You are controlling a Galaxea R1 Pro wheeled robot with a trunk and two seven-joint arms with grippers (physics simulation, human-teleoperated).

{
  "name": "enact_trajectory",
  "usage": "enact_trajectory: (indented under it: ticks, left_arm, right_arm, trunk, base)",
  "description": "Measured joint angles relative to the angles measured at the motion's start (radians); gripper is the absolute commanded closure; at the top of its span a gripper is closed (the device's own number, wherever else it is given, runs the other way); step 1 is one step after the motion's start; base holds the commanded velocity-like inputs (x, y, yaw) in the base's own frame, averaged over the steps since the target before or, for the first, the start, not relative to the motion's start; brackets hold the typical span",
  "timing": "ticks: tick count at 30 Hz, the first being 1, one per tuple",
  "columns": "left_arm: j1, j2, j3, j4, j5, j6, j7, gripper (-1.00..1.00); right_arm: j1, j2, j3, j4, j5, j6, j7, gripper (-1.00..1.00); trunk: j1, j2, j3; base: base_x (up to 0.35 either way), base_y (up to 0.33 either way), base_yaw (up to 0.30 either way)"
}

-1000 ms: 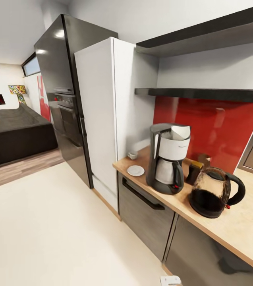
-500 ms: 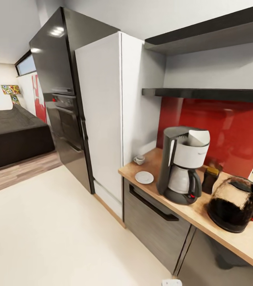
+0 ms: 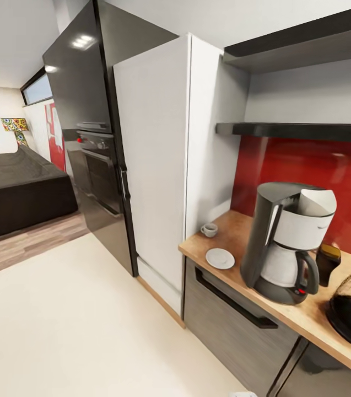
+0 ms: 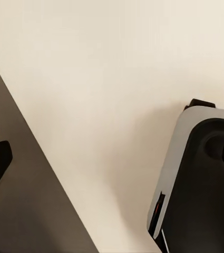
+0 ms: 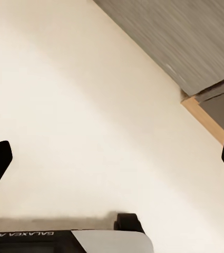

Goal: Set up a coffee station on the kitchen countertop: keep the coffee maker on the countertop, move the bottle of coffee from the kitchen shelf to the counter next to the coffee maker, place a paper coffee filter on top of the coffee maker, put the saucer next to the coffee maker with the coffee cup on the saucer, and place the electric kettle next to the coffee maker.

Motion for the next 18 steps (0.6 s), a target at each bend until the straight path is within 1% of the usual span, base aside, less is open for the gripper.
enact_trajectory:
  ticks: [18]
  left_arm:
    - [0.0, 0.002, 0.0, 0.001, 0.0, 0.0, 0.0, -1.0]
  right_arm:
    - [0.0, 0.0, -0.001, 0.0, 0.0, 0.0, 0.0, -1.0]
  trunk:
    - [0.0, 0.0, 0.0]
  base:
    - [0.292, 0.195, 0.0]
